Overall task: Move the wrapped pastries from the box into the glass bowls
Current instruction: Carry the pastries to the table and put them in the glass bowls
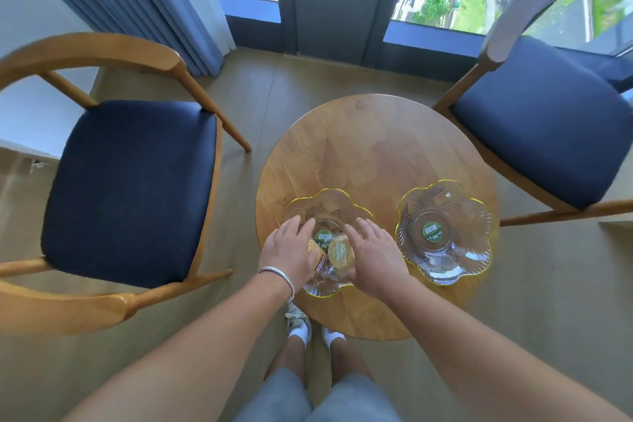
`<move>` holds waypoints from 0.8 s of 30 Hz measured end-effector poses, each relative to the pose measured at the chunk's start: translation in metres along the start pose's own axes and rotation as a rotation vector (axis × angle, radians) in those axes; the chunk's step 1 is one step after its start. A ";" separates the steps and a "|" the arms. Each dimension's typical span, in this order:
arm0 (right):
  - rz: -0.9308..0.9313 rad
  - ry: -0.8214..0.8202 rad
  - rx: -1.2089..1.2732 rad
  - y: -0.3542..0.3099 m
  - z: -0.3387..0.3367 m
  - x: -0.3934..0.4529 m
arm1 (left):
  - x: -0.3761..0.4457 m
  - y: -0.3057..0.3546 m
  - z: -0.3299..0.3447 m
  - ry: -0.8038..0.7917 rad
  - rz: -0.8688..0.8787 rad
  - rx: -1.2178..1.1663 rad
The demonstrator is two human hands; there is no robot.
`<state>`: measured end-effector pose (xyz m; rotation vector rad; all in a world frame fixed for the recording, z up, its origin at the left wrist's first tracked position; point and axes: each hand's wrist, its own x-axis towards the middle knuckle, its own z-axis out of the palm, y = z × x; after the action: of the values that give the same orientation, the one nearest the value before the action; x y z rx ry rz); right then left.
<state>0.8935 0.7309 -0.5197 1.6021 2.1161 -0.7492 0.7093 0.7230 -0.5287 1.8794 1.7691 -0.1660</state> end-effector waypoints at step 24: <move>0.930 0.719 0.296 0.149 -0.104 -0.263 | -0.006 0.334 -0.132 0.272 1.035 0.449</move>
<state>1.1117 0.6268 -0.3096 2.9897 1.2976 -0.1566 0.9906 0.7846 -0.3142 3.0033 0.7127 0.1017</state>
